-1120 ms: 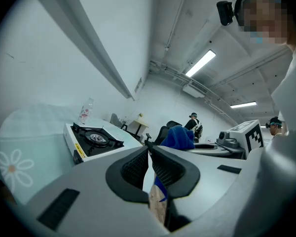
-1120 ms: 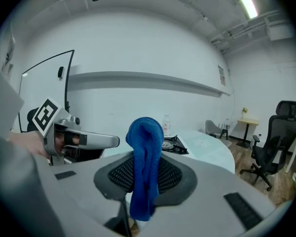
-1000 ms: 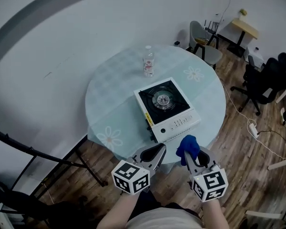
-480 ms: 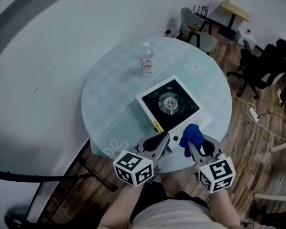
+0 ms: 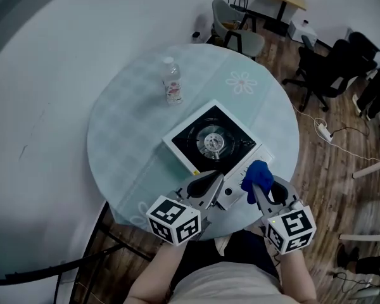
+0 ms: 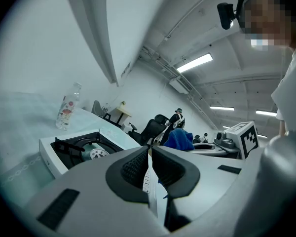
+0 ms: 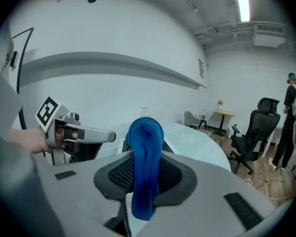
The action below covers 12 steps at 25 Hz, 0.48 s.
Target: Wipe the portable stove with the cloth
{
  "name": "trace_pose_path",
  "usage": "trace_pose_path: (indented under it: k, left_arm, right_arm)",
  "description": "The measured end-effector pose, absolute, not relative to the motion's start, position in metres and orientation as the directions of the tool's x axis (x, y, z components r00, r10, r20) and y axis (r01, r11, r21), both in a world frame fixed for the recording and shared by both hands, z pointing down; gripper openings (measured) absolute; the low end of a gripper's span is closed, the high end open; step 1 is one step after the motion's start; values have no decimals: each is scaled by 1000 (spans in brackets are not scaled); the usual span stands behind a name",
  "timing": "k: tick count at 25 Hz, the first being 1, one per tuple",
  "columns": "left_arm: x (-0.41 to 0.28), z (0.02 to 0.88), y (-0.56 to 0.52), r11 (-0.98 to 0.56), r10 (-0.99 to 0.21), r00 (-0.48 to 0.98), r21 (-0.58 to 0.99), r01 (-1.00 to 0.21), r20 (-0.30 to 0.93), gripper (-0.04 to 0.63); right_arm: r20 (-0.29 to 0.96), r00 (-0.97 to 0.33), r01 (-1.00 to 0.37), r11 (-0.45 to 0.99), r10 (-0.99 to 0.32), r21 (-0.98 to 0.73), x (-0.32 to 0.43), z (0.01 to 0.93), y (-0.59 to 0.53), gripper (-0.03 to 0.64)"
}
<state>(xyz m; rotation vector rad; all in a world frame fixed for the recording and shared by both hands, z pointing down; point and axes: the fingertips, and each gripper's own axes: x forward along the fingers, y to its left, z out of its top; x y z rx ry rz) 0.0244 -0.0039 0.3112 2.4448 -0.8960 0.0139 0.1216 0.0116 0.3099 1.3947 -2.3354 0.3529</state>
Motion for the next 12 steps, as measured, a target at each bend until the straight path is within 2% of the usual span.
trace_pose_path:
  k: [6, 12]
  left_arm:
    - [32, 323, -15, -642, -574, 796, 495, -585, 195, 38]
    - [34, 334, -23, -612, -583, 782, 514, -601, 219, 38]
  right_arm:
    - [446, -377, -914, 404, -811, -37, 152, 309, -4, 97]
    - [492, -344, -925, 379, -800, -30, 180, 326, -19, 98]
